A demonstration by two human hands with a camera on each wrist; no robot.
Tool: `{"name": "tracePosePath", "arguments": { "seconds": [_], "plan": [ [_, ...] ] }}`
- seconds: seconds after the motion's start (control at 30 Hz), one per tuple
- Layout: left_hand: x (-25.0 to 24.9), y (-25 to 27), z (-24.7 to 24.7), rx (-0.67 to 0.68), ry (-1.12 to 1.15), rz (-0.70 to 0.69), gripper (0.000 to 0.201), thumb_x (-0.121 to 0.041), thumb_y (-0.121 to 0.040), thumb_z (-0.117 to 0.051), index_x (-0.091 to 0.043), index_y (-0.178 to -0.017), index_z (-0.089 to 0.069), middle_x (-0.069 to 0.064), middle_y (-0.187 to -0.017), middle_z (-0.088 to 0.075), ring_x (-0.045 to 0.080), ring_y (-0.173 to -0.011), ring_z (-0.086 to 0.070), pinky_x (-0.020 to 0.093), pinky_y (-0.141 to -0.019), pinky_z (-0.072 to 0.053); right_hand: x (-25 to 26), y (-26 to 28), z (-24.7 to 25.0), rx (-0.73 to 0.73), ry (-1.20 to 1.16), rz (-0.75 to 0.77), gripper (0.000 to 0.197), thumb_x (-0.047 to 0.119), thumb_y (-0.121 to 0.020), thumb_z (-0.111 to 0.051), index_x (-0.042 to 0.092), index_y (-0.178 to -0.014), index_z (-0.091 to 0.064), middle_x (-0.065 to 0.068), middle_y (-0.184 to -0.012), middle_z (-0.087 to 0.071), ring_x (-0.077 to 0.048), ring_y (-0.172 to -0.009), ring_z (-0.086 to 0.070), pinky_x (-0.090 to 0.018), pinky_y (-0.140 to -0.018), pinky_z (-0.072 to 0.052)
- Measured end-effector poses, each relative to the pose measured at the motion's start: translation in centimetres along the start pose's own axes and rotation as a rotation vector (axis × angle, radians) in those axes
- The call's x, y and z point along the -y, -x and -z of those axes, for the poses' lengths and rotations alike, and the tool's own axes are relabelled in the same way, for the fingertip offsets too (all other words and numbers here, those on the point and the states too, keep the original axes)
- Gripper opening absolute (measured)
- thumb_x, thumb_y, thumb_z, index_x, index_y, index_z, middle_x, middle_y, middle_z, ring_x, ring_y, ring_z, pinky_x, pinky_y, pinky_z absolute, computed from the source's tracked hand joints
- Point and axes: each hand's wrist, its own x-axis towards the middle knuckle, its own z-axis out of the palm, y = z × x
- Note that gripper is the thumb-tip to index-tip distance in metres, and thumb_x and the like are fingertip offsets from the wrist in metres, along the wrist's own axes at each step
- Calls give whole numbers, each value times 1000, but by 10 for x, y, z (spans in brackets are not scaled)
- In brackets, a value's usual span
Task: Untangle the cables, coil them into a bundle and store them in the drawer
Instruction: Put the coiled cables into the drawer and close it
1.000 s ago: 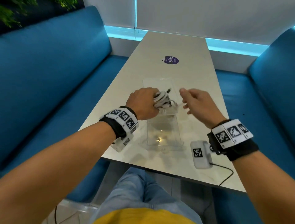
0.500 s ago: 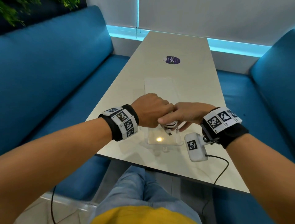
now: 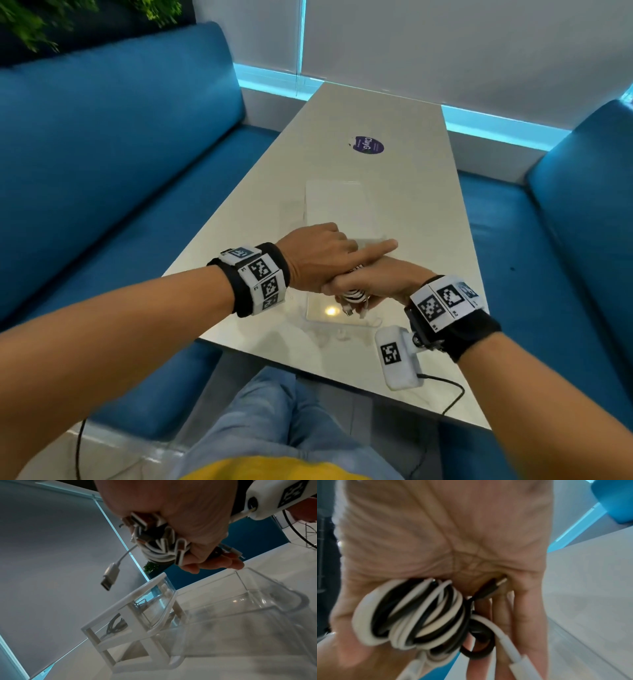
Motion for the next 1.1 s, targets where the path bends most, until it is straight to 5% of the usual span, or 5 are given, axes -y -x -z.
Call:
{"name": "tracePosePath", "arguments": {
  "seconds": [0.27,0.37,0.47,0.8,1.1],
  "plan": [
    [0,6,-17,-159,49,-7,82,-19,-76,-73,-18,-143,-26,7,-84,-61,25,-64,-59,35,-67,-52,-8,-6,-19,-320,36,98,11,14,-74,-66,4,-71,-63,-6,-61,-60,-16,-54,-55,-33,-57,-46],
    [5,7,-11,5,238,146,104,-23,-68,-82,-25,-149,-18,12,-125,-53,29,-103,-57,38,-86,-49,-18,-4,-13,-387,73,0,11,20,-68,-67,12,-73,-62,1,-55,-62,-12,-45,-58,-27,-50,-45],
    [29,11,-2,227,293,349,113,-34,-63,-86,-28,-152,-16,7,-152,-28,26,-140,-24,40,-114,-26,-26,-1,-8,-433,244,-149,18,30,-64,-64,15,-74,-64,1,-59,-68,-17,-58,-66,-26,-56,-49],
    [39,33,-39,263,555,649,79,-10,-85,-61,-30,-151,-22,4,-162,-12,23,-150,-2,38,-119,-13,-26,-8,-24,-508,754,-312,27,45,-81,-56,20,-86,-46,5,-70,-47,-21,-73,-53,-29,-67,-41],
    [29,33,-35,377,524,613,110,-66,-71,-68,-34,-153,-2,-2,-163,9,18,-147,19,43,-120,-5,-21,-29,-45,-578,1034,-270,22,27,-86,-58,17,-78,-40,3,-67,-41,-19,-69,-47,-30,-66,-37]
  ]
}}
